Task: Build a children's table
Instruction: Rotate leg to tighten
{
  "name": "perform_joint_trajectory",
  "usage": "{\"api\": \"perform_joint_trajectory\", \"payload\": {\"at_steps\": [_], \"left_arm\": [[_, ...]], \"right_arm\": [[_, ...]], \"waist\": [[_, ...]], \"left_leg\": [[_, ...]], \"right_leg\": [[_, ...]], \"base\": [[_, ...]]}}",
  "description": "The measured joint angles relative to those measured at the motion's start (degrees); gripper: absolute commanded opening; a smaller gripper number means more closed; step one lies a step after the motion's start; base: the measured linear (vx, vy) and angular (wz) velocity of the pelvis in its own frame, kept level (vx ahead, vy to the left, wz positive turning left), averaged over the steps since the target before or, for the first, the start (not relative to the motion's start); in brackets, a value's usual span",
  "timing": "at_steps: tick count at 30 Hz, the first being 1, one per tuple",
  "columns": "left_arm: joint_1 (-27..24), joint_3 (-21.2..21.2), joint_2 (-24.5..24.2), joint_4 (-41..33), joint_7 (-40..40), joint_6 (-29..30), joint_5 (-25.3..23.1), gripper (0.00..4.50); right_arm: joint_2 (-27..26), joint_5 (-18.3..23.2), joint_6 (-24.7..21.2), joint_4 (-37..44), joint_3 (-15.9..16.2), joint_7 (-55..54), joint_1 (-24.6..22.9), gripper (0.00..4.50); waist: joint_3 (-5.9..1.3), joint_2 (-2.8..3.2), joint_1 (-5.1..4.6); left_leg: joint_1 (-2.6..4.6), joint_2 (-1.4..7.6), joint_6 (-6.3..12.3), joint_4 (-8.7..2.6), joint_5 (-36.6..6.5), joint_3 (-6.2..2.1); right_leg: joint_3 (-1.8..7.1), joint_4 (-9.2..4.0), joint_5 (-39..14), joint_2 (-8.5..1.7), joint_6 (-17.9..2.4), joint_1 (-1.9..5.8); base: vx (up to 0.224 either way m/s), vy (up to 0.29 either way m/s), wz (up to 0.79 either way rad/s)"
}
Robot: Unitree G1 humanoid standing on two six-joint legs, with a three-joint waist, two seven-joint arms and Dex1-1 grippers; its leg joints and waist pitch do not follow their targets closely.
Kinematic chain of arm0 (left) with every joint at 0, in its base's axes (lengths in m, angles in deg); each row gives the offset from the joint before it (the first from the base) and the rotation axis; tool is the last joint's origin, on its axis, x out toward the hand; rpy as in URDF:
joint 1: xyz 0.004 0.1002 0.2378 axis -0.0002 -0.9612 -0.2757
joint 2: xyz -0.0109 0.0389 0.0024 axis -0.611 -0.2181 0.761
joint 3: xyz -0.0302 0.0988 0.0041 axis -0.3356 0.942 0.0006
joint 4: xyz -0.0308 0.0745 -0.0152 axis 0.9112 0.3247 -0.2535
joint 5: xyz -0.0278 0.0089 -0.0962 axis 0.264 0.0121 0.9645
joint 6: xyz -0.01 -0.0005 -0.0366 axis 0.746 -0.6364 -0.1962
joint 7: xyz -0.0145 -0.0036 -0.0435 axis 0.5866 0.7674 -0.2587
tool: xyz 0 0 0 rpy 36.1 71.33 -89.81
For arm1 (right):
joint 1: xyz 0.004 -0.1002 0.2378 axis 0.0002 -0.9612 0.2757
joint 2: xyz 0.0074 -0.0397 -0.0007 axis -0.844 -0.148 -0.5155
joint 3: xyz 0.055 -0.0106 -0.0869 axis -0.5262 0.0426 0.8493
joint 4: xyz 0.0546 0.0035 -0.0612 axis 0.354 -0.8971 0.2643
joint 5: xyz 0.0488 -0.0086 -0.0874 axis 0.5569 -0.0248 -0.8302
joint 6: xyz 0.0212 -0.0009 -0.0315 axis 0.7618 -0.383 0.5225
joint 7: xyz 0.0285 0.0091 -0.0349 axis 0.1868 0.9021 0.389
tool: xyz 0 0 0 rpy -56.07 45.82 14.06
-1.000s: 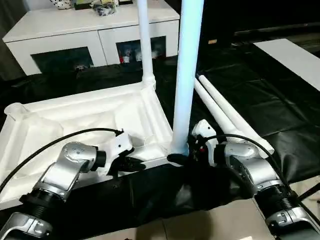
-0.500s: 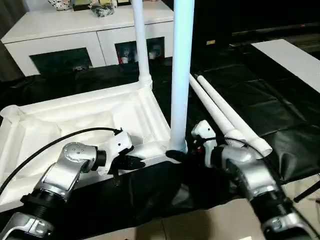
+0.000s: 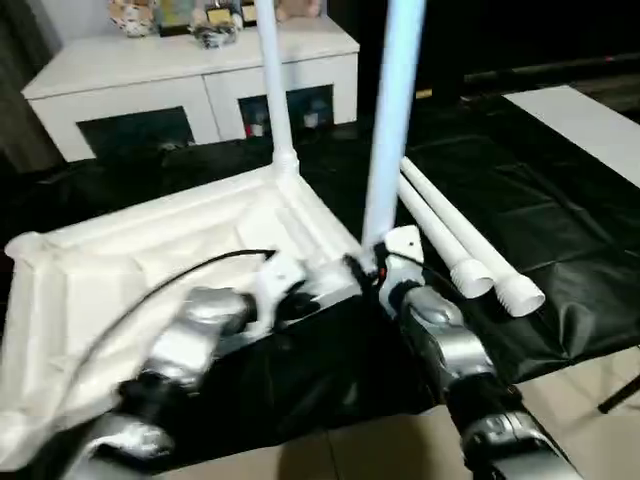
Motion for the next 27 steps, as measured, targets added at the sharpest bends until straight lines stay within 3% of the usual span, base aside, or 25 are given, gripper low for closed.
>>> {"api": "perform_joint_trajectory", "payload": {"at_steps": [3, 7, 9, 12, 14, 18, 22, 24, 27], "left_arm": [[1.3, 0.0, 4.6, 1.2, -5.4, 2.2, -0.9, 0.00], [1.9, -0.1, 6.2, 2.4, -9.2, 2.1, -1.1, 0.00], [1.9, -0.1, 6.3, 2.5, -9.2, 1.8, -1.1, 0.00], [2.1, -1.2, 5.9, 3.1, -10.2, 1.2, -1.6, 0.00], [2.4, -1.9, 5.9, 3.6, -11.0, 1.0, -1.9, 0.00], [3.0, -1.8, 4.9, 4.4, -11.0, -0.7, -1.9, 0.00], [3.3, -1.9, 4.0, 6.0, -11.3, -4.1, -2.0, 0.00], [3.3, -2.9, 4.0, 6.7, -11.6, -5.3, -2.0, 0.44], [3.3, -5.4, 4.6, 6.6, -12.9, -8.5, 0.1, 0.59]], "right_arm": [[0.0, -0.7, 1.0, -3.2, -1.7, -4.6, 2.0, 2.97], [-0.4, -0.5, 2.7, -5.3, -2.5, -5.5, 3.3, 2.97], [-0.4, -0.3, 4.0, -6.0, -2.8, -5.2, 3.3, 3.46], [-2.1, 0.7, 6.3, -6.8, -3.4, -3.9, 3.4, 3.49], [-2.6, 0.8, 7.2, -7.2, -3.4, -3.5, 3.4, 3.87], [-2.5, 0.1, 8.6, -7.1, -2.3, -1.9, 3.1, 3.87], [-1.9, -0.1, 8.7, -2.7, -0.2, 0.9, -0.5, 3.87], [-1.3, -0.6, 8.2, -0.2, 0.7, 2.2, -2.0, 3.93], [-0.6, -1.0, 7.4, 3.7, 1.3, 3.7, -3.8, 3.93]], "waist": [[-0.04, 0.15, -0.38], [-0.06, 0.14, -1.60], [-0.06, 0.15, -1.79], [-0.04, 0.13, -2.66], [-0.05, 0.14, -3.07], [-0.06, 0.16, -3.16], [-0.03, 0.14, -2.97], [0.01, 0.10, -2.75], [0.49, -0.58, -2.41]], "left_leg": [[0.01, -0.05, 0.02, -0.02, 0.0, -0.01], [-0.02, -0.31, 0.05, -0.04, 0.0, -0.05], [-0.03, -0.58, 0.07, -0.19, 0.0, -0.06], [-0.13, -0.79, 0.09, -0.35, 0.0, -0.06], [-0.31, -0.81, 0.09, -0.35, 0.0, -0.20], [-0.99, -0.79, 0.10, -0.40, 0.0, -0.29], [-1.01, -0.77, 0.11, -0.56, 0.0, -0.28], [-1.04, -0.76, 0.11, -0.60, 0.0, -0.28], [-1.24, -0.56, 0.12, -0.63, 0.0, -0.27]], "right_leg": [[-0.06, -0.69, 0.0, -0.02, 0.0, 0.34], [-0.15, -0.97, 0.0, -0.31, 0.0, 0.68], [-0.35, -0.97, 0.0, -0.72, 0.0, 0.63], [-0.38, -0.97, 0.0, -0.90, 0.0, 0.44], [-0.50, -1.06, 0.0, -0.92, 0.0, 0.23], [-0.62, -1.10, 0.0, -0.90, 0.0, -0.50], [-0.63, -0.94, 0.1, -0.89, -0.1, -0.62], [-0.64, -0.80, 0.1, -0.89, -0.1, -0.68], [-0.75, -0.74, 0.4, -0.80, -0.2, -0.80]], "base": [[0.000, 0.000, 0.00], [0.000, 0.000, 0.00], [0.000, 0.000, 0.00], [0.000, 0.000, 0.00], [0.000, 0.000, 0.00], [0.000, 0.000, 0.00], [0.000, 0.000, 0.00], [0.000, 0.000, 0.00], [0.000, 0.000, 0.00]]}}
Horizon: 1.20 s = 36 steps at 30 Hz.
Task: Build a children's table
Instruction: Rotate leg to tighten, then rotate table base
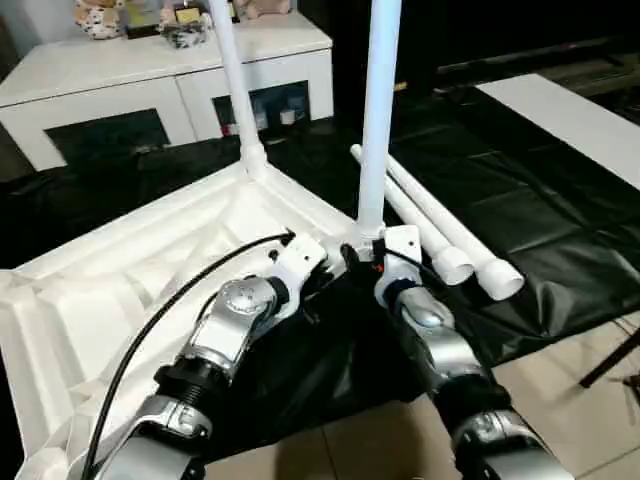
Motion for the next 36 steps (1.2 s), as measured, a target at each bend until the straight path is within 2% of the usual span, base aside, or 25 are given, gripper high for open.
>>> {"api": "perform_joint_trajectory", "payload": {"at_steps": [2, 5, 7, 11, 14, 17, 18, 20, 24, 28, 33, 36], "left_arm": [[0.4, -1.8, -0.2, -0.9, -1.2, -0.4, 1.2, 0.81], [0.9, -4.4, -1.8, -3.3, -2.8, -0.1, 2.5, 0.98], [0.8, -6.8, -4.5, -6.2, -4.7, 0.5, 2.6, 1.13], [0.0, -11.3, -8.7, -10.1, -7.3, 2.4, 2.6, 1.39], [-2.4, -14.8, -13.7, -14.5, -7.7, 6.9, 2.5, 1.77], [-5.3, -17.9, -17.3, -17.9, -8.4, 11.4, 2.3, 1.77], [-7.1, -19.2, -18.9, -19.9, -8.9, 13.6, 2.2, 1.77], [-10.2, -23.7, -22.3, -22.3, -10.2, 17.7, 1.7, 1.77], [-12.8, -29.5, -25.3, -24.1, -12.4, 21.0, 1.1, 1.77], [-15.1, -32.4, -27.4, -24.5, -14.4, 22.7, 0.6, 1.77], [-19.9, -35.7, -32.1, -24.2, -15.2, 25.5, -0.8, 1.77], [-23.2, -35.9, -33.2, -22.9, -15.2, 27.1, -1.6, 1.77]], "right_arm": [[0.5, 0.0, -1.1, 3.1, 0.5, 0.9, -1.7, 3.93], [1.6, 0.0, -3.4, 7.9, 1.3, 1.6, -4.4, 3.93], [2.7, 0.0, -5.7, 12.9, 2.7, 3.1, -7.8, 3.93], [3.5, -0.2, -8.7, 15.8, 3.7, 4.3, -9.8, 3.93], [3.8, -0.7, -11.1, 17.9, 4.4, 4.9, -10.6, 3.93], [4.9, -1.0, -13.5, 20.0, 5.0, 5.6, -11.1, 3.93], [5.5, -0.9, -14.7, 21.6, 5.4, 6.1, -11.7, 3.93], [6.3, -1.0, -16.3, 23.1, 6.0, 6.8, -13.0, 3.93], [7.1, -1.2, -17.5, 23.0, 6.0, 7.1, -13.0, 3.93], [6.0, -1.2, -18.8, 23.0, 6.6, 7.2, -12.8, 3.93], [6.1, -1.4, -20.0, 22.6, 7.4, 7.3, -12.3, 3.93], [6.2, -1.5, -20.2, 21.0, 7.6, 7.3, -11.1, 3.93]], "waist": [[0.05, -0.37, 0.28], [0.04, -0.41, 0.72], [0.02, -0.41, 1.02], [-0.01, -0.34, 1.20], [-0.02, -0.33, 1.16], [0.02, -0.43, 1.91], [0.04, -0.47, 1.88], [0.02, -0.56, 1.96], [0.03, -0.60, 2.82], [0.12, -0.89, 2.94], [0.11, -1.16, 2.60], [0.07, -1.23, 2.61]], "left_leg": [[-0.10, 0.20, 0.06, 0.08, 0.1, 0.01], [-0.11, 0.33, 0.05, 0.28, 0.1, 0.03], [-0.12, 0.48, 0.04, 0.29, 0.1, 0.05], [-0.37, 0.68, 0.30, 0.29, 0.2, 0.05], [-0.82, 0.72, 0.55, 0.50, 0.1, 0.04], [-0.84, 0.77, 0.60, 0.83, -0.1, 0.03], [-0.78, 0.79, 0.58, 0.85, -0.1, 0.05], [-0.56, 0.83, 0.23, 0.92, -0.2, 0.02], [-0.35, 0.82, -0.10, 0.92, -0.1, 0.12], [0.01, 0.80, -0.13, 0.87, -0.1, 0.14], [0.12, 0.77, -0.15, 0.87, 0.0, 0.07], [0.13, 0.77, -0.15, 0.87, 0.0, 0.06]], "right_leg": [[-0.29, -0.01, 0.3, 0.01, -0.4, -0.04], [-0.53, -0.01, 1.1, -0.03, -0.9, 0.00], [-0.61, 0.01, 1.2, 0.03, -0.7, -0.01], [-0.78, 0.09, 0.7, 0.12, -0.2, -0.22], [-0.87, 0.52, 0.4, 0.15, -0.7, -0.74], [-0.87, 0.93, 0.1, 0.10, -0.8, -0.80], [-0.83, 0.93, 0.1, 0.12, -0.8, -0.77], [-0.83, 1.00, 0.1, 0.15, -0.8, -0.52], [-0.64, 1.01, 0.2, 0.15, -0.8, -0.15], [-0.47, 1.01, 0.1, 0.19, -0.4, 0.34], [-0.47, 0.96, 0.0, 0.19, -0.3, 0.37], [-0.46, 0.98, 0.0, 0.20, -0.3, 0.36]], "base": [[0.000, 0.000, 0.00], [0.021, -0.003, 0.01], [0.068, -0.011, 0.01], [0.074, -0.010, 0.00], [0.021, -0.002, 0.00], [0.000, 0.000, 0.00], [0.000, 0.000, 0.00], [0.000, 0.000, 0.00], [0.000, 0.000, 0.00], [0.000, 0.000, 0.00], [0.000, 0.000, 0.00], [0.000, 0.000, 0.00]]}}
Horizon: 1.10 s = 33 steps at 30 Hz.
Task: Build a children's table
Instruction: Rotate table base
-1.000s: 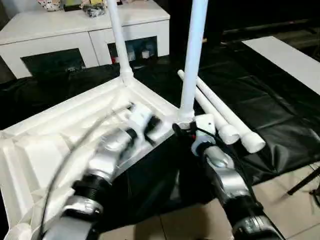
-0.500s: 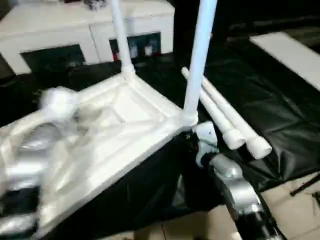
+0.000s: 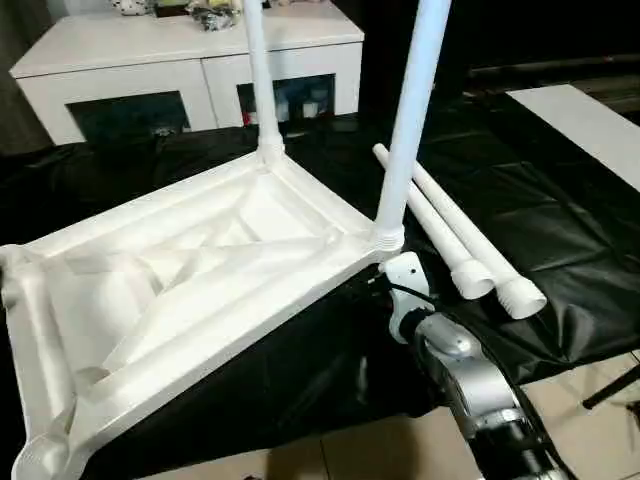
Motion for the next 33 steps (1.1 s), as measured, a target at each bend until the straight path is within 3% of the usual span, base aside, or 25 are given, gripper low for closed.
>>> {"api": "perform_joint_trajectory", "payload": {"at_steps": [10, 15, 20, 27, 33], "left_arm": [[-7.9, 0.2, -2.4, 4.7, 1.3, 1.9, -1.4, 1.77], [-11.3, 4.8, -2.1, 2.4, 8.1, 4.6, 0.6, 1.77], [-16.7, 7.5, -3.3, -5.8, 16.9, 4.6, 4.0, 1.77], [-24.3, 12.6, -7.5, -15.4, 29.1, -2.4, 7.4, 1.77], [-26.2, 15.3, -6.9, -21.8, 34.3, -2.8, 11.2, 1.77]], "right_arm": [[-0.3, -1.0, 0.8, -7.1, 0.5, 0.1, 5.8, 3.93], [-0.9, -1.3, 2.5, -11.3, 0.8, 0.5, 8.3, 3.93], [-1.1, -2.0, 5.0, -17.9, 0.9, 1.2, 11.7, 3.93], [-2.8, -2.5, 8.2, -22.3, 1.9, 3.2, 14.8, 3.93], [-3.2, -2.7, 10.5, -25.1, 2.0, 4.9, 16.1, 3.93]], "waist": [[-0.17, -0.39, 0.07], [-0.18, -0.41, 0.00], [-0.19, -0.43, 0.09], [-0.17, -0.41, 0.09], [-0.19, -0.66, 0.15]], "left_leg": [[-0.02, 0.03, -0.02, -0.05, 0.0, -0.07], [0.07, 0.03, -0.03, -0.08, 0.0, -0.07], [0.14, 0.01, -0.03, -0.07, 0.0, -0.06], [0.18, -0.03, -0.03, -0.09, 0.0, -0.05], [0.17, -0.02, -0.03, -0.10, 0.0, -0.05]], "right_leg": [[0.03, 0.00, 0.2, 0.11, -0.2, -0.01], [0.11, 0.04, 0.2, 0.18, -0.2, -0.02], [0.30, 0.05, 0.2, 0.24, -0.2, -0.02], [1.19, 0.00, 0.1, 0.75, 0.0, -0.04], [1.24, 0.04, 0.1, 0.81, 0.0, -0.06]], "base": [[0.000, 0.000, 0.00], [0.000, 0.000, 0.00], [0.000, 0.000, 0.00], [0.000, 0.000, 0.00], [0.000, 0.000, 0.00]]}}
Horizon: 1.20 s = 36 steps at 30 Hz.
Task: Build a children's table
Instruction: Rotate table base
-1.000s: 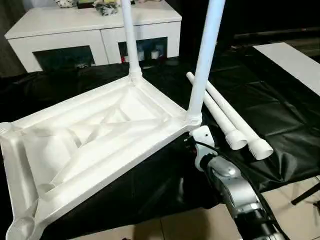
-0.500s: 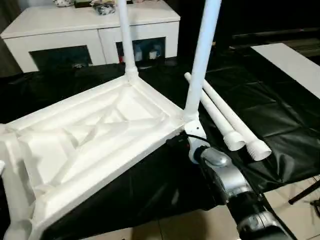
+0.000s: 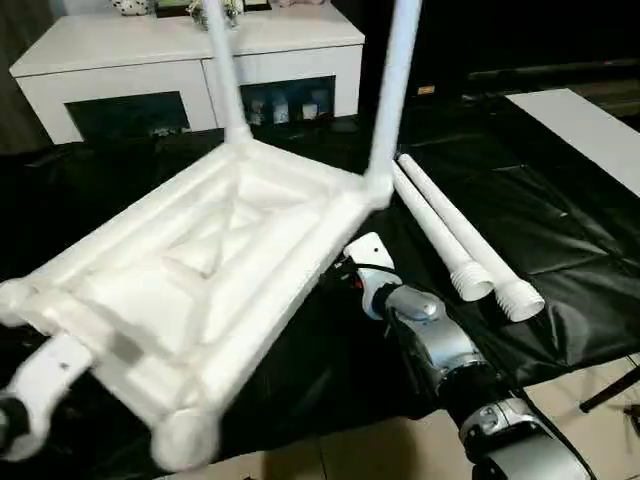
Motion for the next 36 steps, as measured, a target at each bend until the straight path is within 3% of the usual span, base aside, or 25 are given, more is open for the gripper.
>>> {"api": "perform_joint_trajectory", "payload": {"at_steps": [9, 17, 22, 26, 29, 31, 36], "left_arm": [[3.0, 7.8, 4.1, -8.0, 2.8, 0.2, 4.1, 1.77], [9.4, 13.6, 8.2, -7.0, 2.3, -2.3, 3.2, 1.77], [14.4, 16.3, 10.3, -5.7, 2.1, -4.4, 3.0, 1.77], [20.8, 16.5, 11.3, -5.7, 4.8, -5.5, 5.8, 1.95], [25.0, 19.1, 10.3, -4.1, 8.3, -7.2, 5.8, 2.15], [26.9, 21.1, 7.3, -1.3, 11.4, -8.9, 4.1, 2.36], [31.7, 25.6, 6.2, 5.1, 15.5, -14.1, -0.3, 2.68]], "right_arm": [[-0.7, -0.3, 2.1, -1.4, 0.9, 1.4, 0.2, 3.93], [-0.3, -0.5, 3.0, -0.6, 0.9, 2.5, -0.4, 3.93], [1.9, -0.5, 2.5, 6.2, 1.6, 5.1, -4.1, 3.93], [6.0, -0.2, 0.9, 14.5, 3.3, 10.5, -6.8, 3.93], [13.5, 1.2, -0.5, 23.5, 4.8, 18.9, -10.4, 3.93], [20.1, 2.7, -1.9, 29.0, 4.8, 25.8, -12.4, 3.93], [25.0, 6.7, -6.0, 35.9, 4.4, 34.4, -13.6, 3.93]], "waist": [[0.00, -0.28, -0.19], [0.09, -0.10, -0.36], [0.08, -0.15, -0.05], [0.06, -0.14, -0.07], [0.16, 0.32, 0.34], [0.17, 0.95, 0.15], [0.08, 1.61, -0.64]], "left_leg": [[0.02, 0.04, -0.02, 0.01, 0.0, 0.02], [0.06, 0.08, -0.08, 0.02, 0.0, 0.01], [0.03, 0.07, -0.08, 0.06, 0.1, 0.01], [0.06, 0.07, -0.08, 0.12, 0.1, 0.01], [0.05, 0.05, -0.08, 0.24, 0.1, 0.01], [0.03, 0.03, -0.06, 0.31, 0.1, 0.02], [0.13, 0.10, -0.06, 0.28, 0.1, -0.08]], "right_leg": [[-0.01, 0.08, 0.1, 0.04, -0.2, -0.01], [-0.03, 0.32, 0.2, 0.06, -0.3, -0.09], [-0.02, 0.36, 0.2, 0.05, -0.3, -0.07], [0.00, 0.38, 0.2, 0.05, -0.3, -0.01], [-0.01, 0.36, 0.2, 0.02, -0.3, 0.09], [0.04, 0.31, 0.2, 0.01, -0.3, 0.13], [-0.08, 0.51, 0.2, 0.07, -0.3, 0.04]], "base": [[0.000, 0.000, 0.00], [0.000, 0.000, 0.00], [0.000, 0.000, 0.00], [0.000, 0.000, 0.00], [0.000, 0.000, 0.00], [0.000, 0.000, 0.00], [0.000, 0.000, 0.00]]}}
